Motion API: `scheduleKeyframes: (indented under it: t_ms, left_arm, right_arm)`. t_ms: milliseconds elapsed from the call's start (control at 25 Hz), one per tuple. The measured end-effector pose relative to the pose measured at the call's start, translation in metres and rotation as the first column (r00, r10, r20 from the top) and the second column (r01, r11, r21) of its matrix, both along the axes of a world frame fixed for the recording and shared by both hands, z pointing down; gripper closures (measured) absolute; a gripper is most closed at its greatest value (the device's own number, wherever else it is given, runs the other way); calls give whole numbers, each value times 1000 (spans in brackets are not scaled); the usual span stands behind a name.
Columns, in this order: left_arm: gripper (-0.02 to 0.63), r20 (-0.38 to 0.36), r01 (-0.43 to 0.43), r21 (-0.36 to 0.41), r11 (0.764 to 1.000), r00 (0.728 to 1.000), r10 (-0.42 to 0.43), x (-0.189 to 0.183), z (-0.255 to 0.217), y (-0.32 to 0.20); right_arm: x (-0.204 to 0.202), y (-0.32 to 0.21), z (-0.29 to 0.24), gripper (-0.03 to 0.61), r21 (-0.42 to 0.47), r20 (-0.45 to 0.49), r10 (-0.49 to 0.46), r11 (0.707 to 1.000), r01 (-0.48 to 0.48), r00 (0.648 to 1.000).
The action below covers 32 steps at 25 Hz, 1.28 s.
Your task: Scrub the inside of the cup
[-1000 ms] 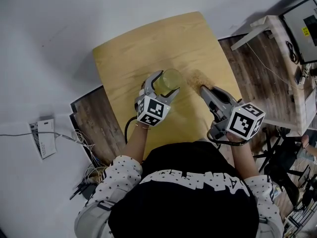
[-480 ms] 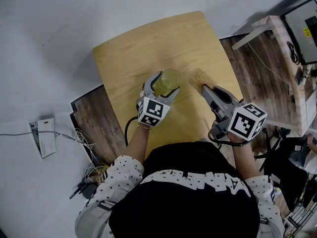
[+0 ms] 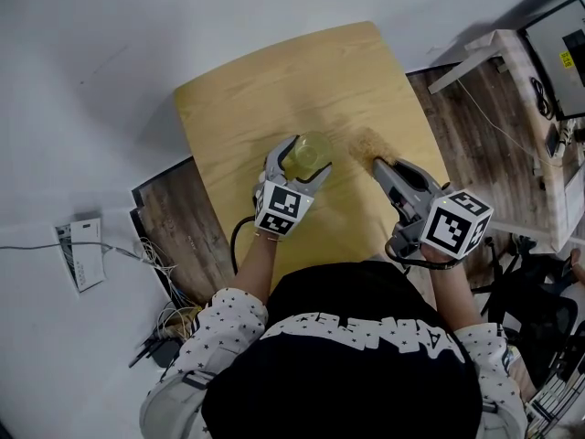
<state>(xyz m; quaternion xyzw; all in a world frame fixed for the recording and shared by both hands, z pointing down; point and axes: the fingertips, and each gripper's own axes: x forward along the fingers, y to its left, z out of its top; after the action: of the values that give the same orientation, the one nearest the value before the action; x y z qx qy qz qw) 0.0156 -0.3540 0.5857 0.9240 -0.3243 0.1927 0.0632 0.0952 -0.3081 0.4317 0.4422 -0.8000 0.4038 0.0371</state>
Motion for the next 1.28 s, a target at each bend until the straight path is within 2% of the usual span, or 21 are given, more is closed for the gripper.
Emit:
scheduleKeyframes:
  t_ms: [520,960,1280]
  left_arm:
    - [249,1,3,-20,1000,1000,-3,6,-2,-1]
    - [242,-29,39,56,998,999,-37,-8,-37,3]
    - [244,-86,118,142,983,991,-106,-22,-86,11]
  right_arm:
    - [6,0,-3,523,12,0,0,1000,0,1000]
    - [1,-2,-10,522,43,13,-8,999,7,1000]
    - [-5,-1,-18,522,95,28,-31,995,28,999]
